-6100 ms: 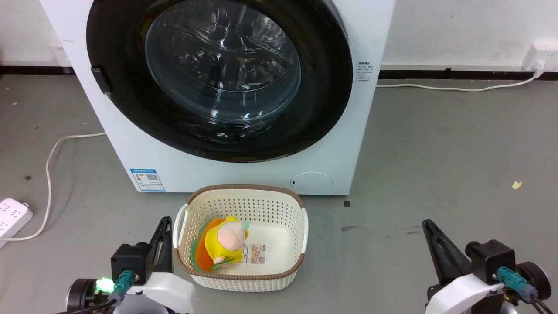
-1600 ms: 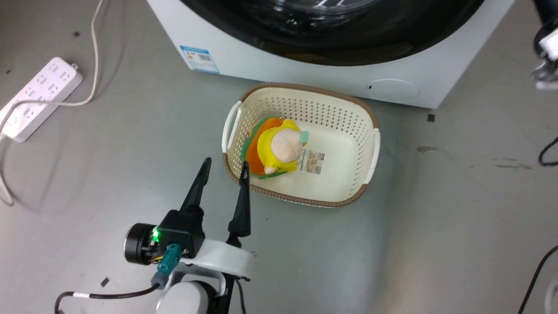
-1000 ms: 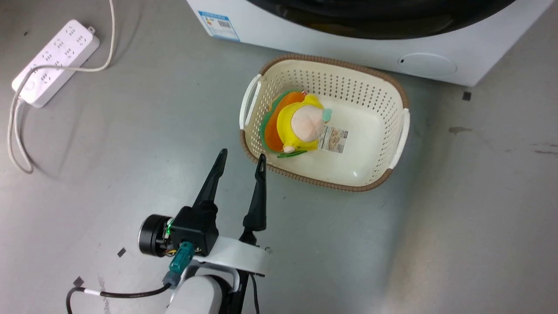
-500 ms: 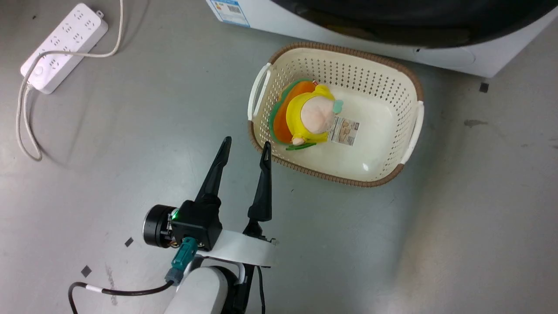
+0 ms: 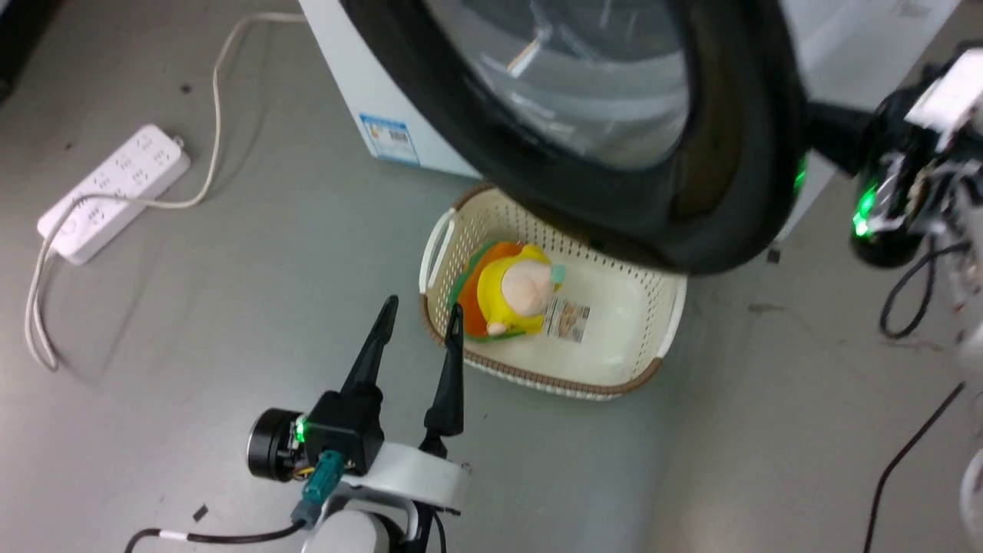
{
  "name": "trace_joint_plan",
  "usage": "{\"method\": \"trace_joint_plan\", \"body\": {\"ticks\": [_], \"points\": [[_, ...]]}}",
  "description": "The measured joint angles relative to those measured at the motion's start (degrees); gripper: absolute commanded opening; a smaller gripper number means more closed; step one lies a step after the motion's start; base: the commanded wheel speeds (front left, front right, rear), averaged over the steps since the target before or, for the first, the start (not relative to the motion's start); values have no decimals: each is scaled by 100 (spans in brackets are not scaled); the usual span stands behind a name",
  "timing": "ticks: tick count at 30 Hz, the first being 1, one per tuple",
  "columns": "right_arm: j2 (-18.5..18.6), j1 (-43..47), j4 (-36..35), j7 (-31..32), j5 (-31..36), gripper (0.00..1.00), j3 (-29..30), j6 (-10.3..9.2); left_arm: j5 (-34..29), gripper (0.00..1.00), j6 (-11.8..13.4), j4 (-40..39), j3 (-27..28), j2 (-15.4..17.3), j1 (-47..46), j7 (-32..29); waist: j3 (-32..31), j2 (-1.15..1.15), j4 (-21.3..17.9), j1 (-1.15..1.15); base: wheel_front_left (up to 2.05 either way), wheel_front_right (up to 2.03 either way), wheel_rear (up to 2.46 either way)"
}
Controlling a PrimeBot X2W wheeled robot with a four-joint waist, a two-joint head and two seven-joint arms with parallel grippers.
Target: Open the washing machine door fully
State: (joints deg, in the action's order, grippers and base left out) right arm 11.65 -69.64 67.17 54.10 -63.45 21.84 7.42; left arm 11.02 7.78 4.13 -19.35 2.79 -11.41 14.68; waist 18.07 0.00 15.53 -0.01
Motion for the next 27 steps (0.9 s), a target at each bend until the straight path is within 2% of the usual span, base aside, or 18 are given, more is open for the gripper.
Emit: {"method": "trace_joint_plan", "body": {"ticks": [8, 14, 18, 20, 21, 27], "points": [[-703, 1245, -644, 593, -70, 0, -298, 1, -76, 100, -196, 147, 119, -2, 411, 0, -724, 0, -89, -1, 0, 0, 0], [-854, 1816, -967, 766, -366, 0, -517, 1, -86, 100, -286, 207, 138, -2, 608, 0, -1021, 0, -85, -1, 0, 0, 0], [-822, 2146, -1043, 888, -1218, 0, -1232, 0, -86, 100, -345, 275, 122, -3, 695, 0, -1196, 0, -27, 0, 0, 0, 0], [-836, 2355, -1200, 843, -1855, 0, -1951, 0, -86, 100, -370, 290, 126, -2, 714, 0, -1251, 0, 14, 0, 0, 0, 0], [-836, 2355, -1200, 843, -1855, 0, -1951, 0, -86, 100, -370, 290, 126, -2, 714, 0, -1251, 0, 14, 0, 0, 0, 0], [-860, 2683, -1617, 321, -2924, 0, -3238, 0, -82, 100, -393, 303, 113, -3, 718, 0, -1239, 0, 41, 1, 0, 0, 0]]}}
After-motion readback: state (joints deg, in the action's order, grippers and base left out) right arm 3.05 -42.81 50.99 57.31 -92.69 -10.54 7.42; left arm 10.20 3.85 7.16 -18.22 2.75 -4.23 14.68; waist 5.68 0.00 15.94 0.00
